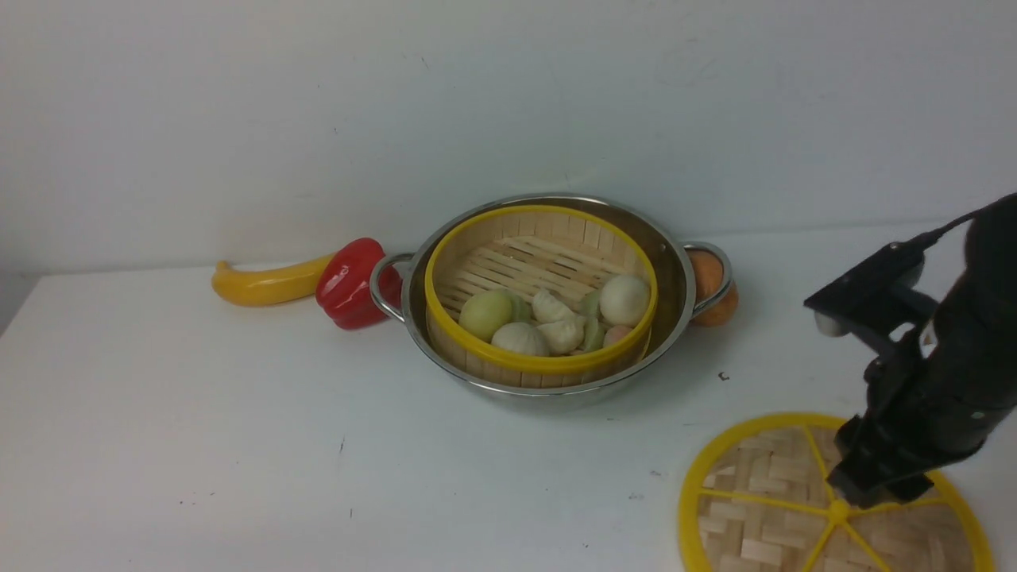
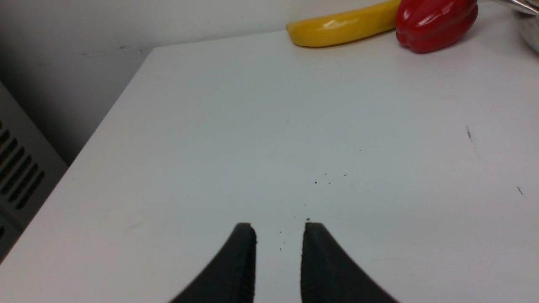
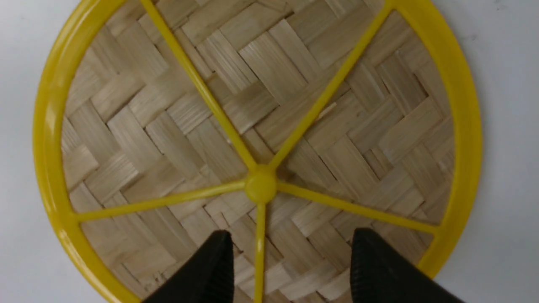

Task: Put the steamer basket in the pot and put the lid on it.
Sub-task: Use the right arm to lift the lid of the steamer

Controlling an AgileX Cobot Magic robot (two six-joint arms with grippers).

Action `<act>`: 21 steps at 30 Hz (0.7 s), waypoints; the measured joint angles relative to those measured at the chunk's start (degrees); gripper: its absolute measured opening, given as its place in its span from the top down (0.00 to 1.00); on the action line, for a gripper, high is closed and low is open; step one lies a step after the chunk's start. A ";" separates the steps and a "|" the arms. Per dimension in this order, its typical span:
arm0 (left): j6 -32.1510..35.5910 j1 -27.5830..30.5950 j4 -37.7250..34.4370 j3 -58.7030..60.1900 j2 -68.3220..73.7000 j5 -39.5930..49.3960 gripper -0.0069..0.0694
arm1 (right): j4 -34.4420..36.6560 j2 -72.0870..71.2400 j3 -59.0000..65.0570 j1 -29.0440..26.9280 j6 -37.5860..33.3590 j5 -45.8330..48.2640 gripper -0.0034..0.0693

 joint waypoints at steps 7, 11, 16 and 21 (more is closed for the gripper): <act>0.00 0.00 0.00 0.00 0.00 0.00 0.70 | 0.00 5.22 -0.36 0.74 0.45 -2.32 0.46; 0.00 0.00 0.00 0.00 0.00 0.00 0.70 | 0.00 6.75 -0.36 0.74 0.50 -3.15 0.52; 0.00 0.00 0.00 0.00 0.00 0.00 0.70 | 0.00 6.86 -0.36 0.74 0.58 -3.97 0.56; 0.00 0.00 0.00 0.00 0.00 0.00 0.70 | 0.32 8.00 -0.37 0.74 0.63 -4.02 0.57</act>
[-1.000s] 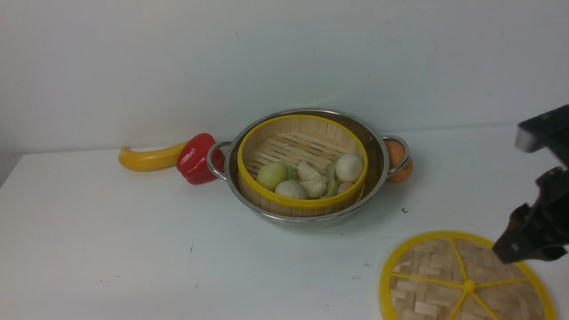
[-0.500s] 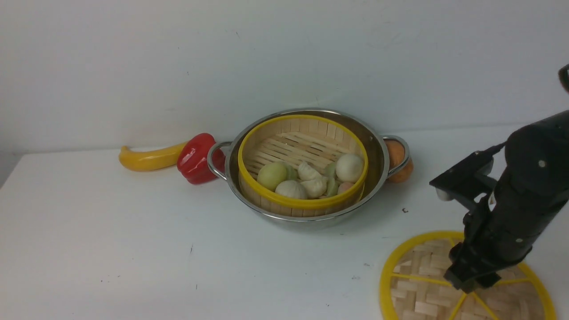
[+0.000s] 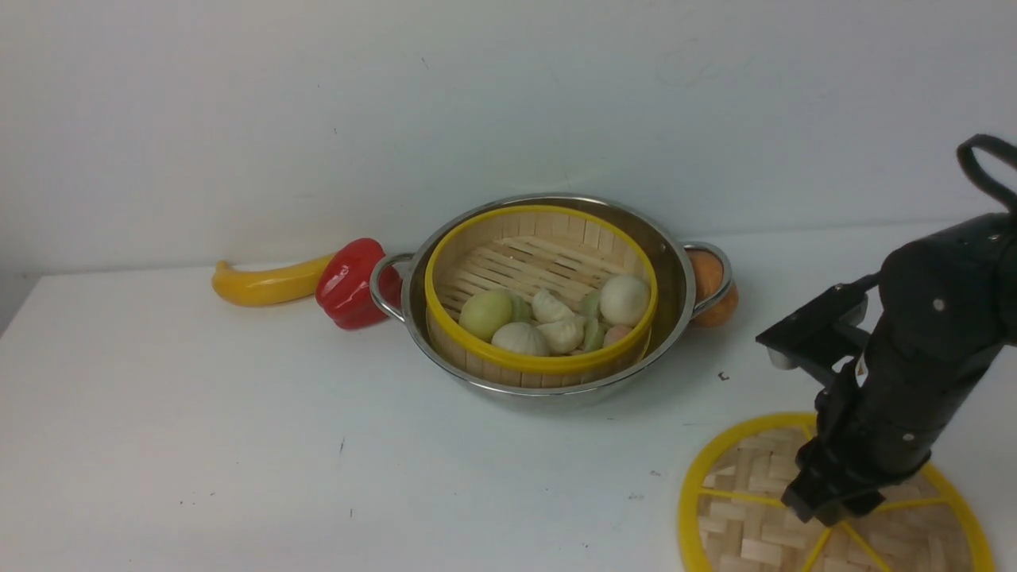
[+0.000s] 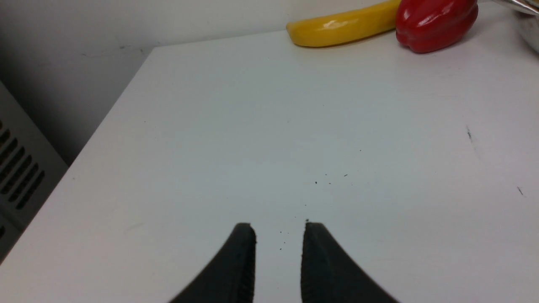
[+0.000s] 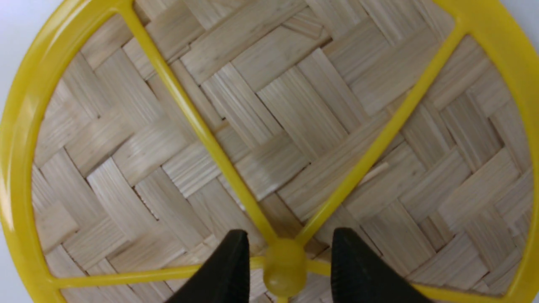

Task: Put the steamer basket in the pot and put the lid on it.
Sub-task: Use the right arm to lift the lid of the steamer

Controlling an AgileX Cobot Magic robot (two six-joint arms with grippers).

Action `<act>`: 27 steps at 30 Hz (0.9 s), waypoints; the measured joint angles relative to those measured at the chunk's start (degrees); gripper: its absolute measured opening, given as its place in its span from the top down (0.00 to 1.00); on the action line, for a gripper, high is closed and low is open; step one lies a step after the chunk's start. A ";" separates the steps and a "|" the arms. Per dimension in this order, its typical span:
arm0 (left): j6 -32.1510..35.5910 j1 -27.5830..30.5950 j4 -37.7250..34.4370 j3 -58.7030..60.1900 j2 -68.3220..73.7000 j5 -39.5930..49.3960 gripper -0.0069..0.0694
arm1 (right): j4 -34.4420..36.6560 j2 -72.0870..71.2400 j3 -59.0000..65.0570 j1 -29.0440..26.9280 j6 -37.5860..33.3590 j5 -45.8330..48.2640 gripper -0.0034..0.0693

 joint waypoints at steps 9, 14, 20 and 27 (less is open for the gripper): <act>0.00 0.00 0.00 0.00 0.00 0.00 0.70 | -0.32 1.24 -0.05 0.00 0.00 1.11 0.63; 0.00 0.00 0.00 0.00 0.00 0.00 0.70 | -0.81 1.18 -0.06 0.00 0.00 2.58 0.75; 0.00 0.00 0.00 0.00 0.00 0.00 0.68 | -1.66 -0.71 -0.30 -0.06 0.06 2.54 0.75; 0.05 0.00 0.00 0.00 0.00 0.00 0.68 | -1.89 -5.78 -5.33 -3.24 1.11 10.55 0.75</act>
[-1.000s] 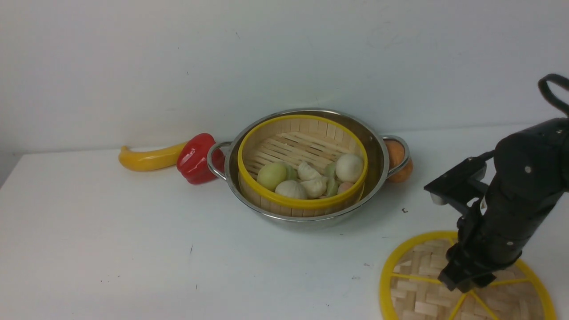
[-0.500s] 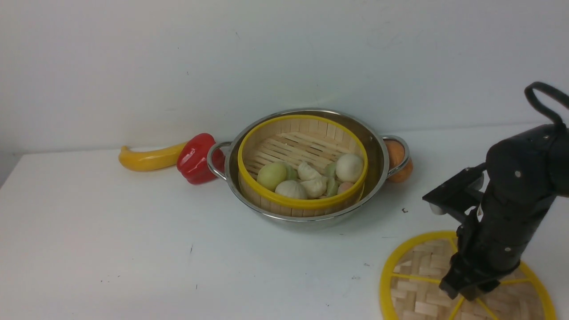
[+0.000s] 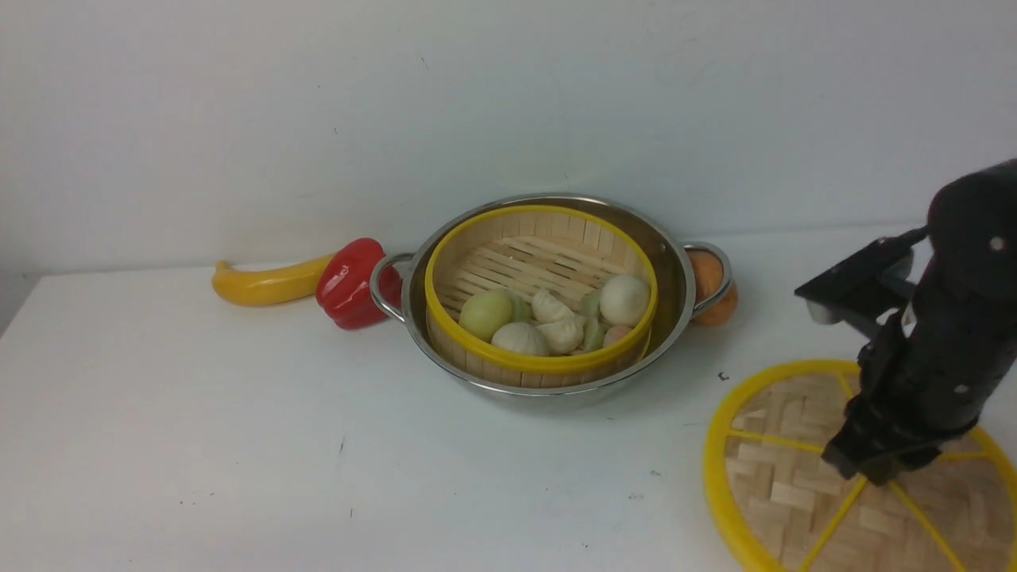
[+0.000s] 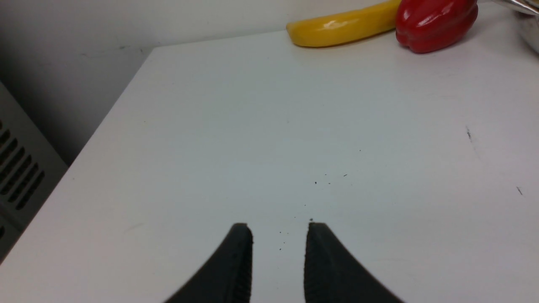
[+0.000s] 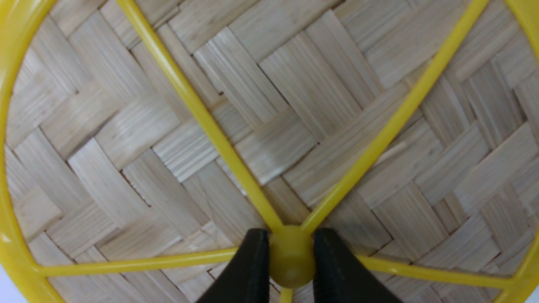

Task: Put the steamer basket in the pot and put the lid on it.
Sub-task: Use the right arm to lift the lid of the steamer, then use the right arm to place the steamer lid on the steamer

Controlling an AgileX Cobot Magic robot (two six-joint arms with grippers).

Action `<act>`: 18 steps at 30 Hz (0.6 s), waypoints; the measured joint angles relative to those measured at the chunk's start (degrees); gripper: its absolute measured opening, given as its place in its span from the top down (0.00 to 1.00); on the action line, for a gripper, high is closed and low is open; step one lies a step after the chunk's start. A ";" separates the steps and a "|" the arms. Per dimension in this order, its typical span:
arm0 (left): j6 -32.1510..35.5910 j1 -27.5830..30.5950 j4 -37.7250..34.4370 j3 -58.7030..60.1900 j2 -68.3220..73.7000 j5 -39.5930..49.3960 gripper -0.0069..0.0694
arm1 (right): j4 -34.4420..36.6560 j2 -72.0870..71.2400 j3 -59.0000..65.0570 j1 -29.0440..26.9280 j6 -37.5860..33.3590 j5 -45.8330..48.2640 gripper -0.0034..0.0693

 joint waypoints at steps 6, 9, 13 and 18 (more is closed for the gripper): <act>0.12 0.00 0.00 0.00 0.00 0.00 0.67 | 0.73 -3.22 -5.65 -1.48 -1.96 3.80 0.75; 0.12 0.00 0.00 0.00 0.00 0.00 0.66 | 6.24 -2.62 -10.75 -0.89 -6.79 2.69 0.75; 0.17 0.00 0.00 0.00 0.00 0.00 0.65 | 12.57 0.77 -18.46 0.71 -10.75 1.89 0.75; 0.17 0.00 0.00 0.00 0.00 0.00 0.64 | 13.32 11.26 -33.42 4.13 -13.55 2.05 0.75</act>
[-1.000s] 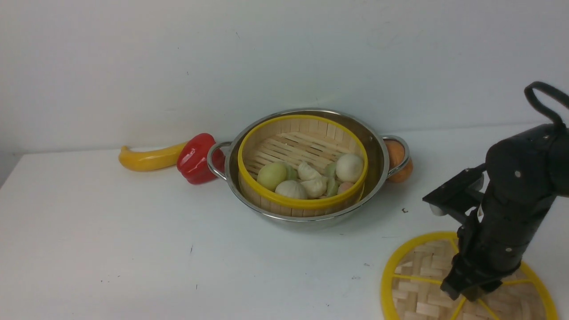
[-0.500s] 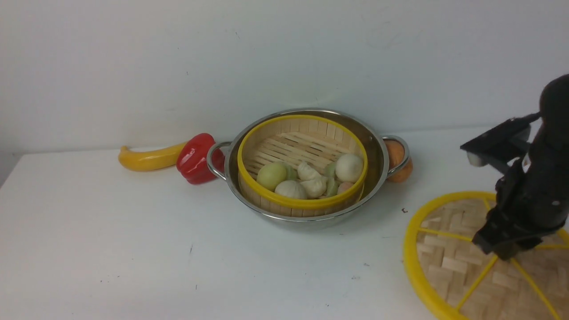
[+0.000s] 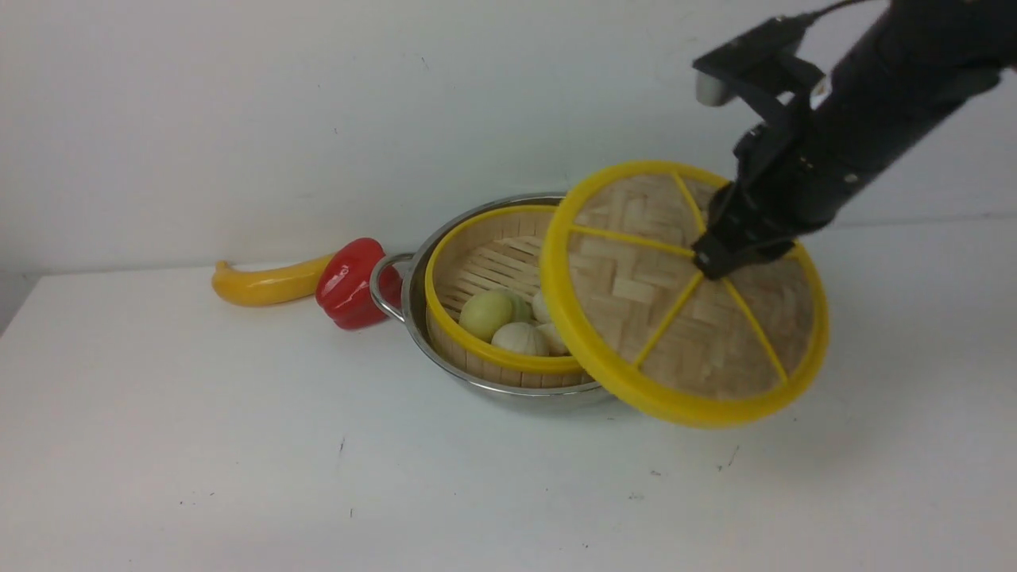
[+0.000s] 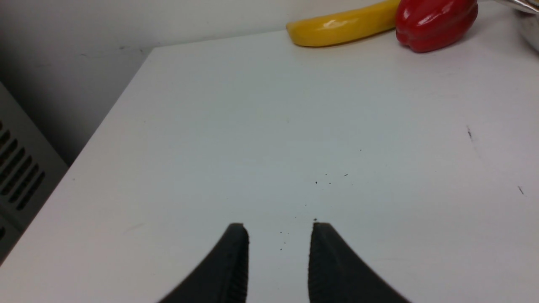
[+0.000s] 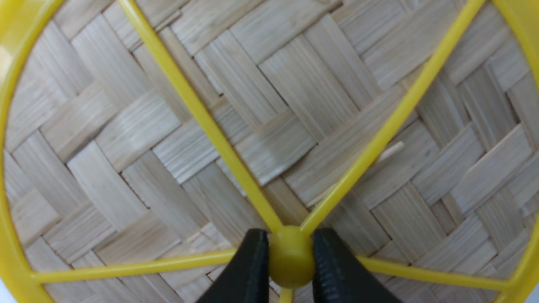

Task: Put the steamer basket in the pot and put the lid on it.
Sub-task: Use the right arm to place the steamer lid on the steamer

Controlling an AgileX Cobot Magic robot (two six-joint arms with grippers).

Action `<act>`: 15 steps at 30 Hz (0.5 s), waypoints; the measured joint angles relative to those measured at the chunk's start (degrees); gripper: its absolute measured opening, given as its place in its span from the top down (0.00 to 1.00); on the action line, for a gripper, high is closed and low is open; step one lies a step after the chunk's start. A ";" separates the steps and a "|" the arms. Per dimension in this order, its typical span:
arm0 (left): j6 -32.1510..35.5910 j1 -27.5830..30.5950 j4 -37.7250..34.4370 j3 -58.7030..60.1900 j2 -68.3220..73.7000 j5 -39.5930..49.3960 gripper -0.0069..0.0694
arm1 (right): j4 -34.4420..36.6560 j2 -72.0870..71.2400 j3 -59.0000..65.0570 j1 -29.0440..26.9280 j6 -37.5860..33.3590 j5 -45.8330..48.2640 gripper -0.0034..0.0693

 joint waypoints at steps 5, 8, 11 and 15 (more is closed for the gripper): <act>0.00 0.00 0.00 0.00 0.00 0.00 0.63 | -1.74 11.13 -16.14 1.29 -0.97 1.92 0.75; 0.00 0.00 0.00 0.00 0.00 0.00 0.63 | -1.85 15.43 -22.53 1.43 -1.65 1.98 0.75; 0.00 0.00 0.00 0.00 0.00 0.00 0.63 | -2.02 21.94 -32.32 1.90 -2.25 2.03 0.75; 0.00 0.00 0.00 0.00 0.00 0.00 0.63 | -1.09 26.88 -38.53 2.56 -2.43 1.96 0.75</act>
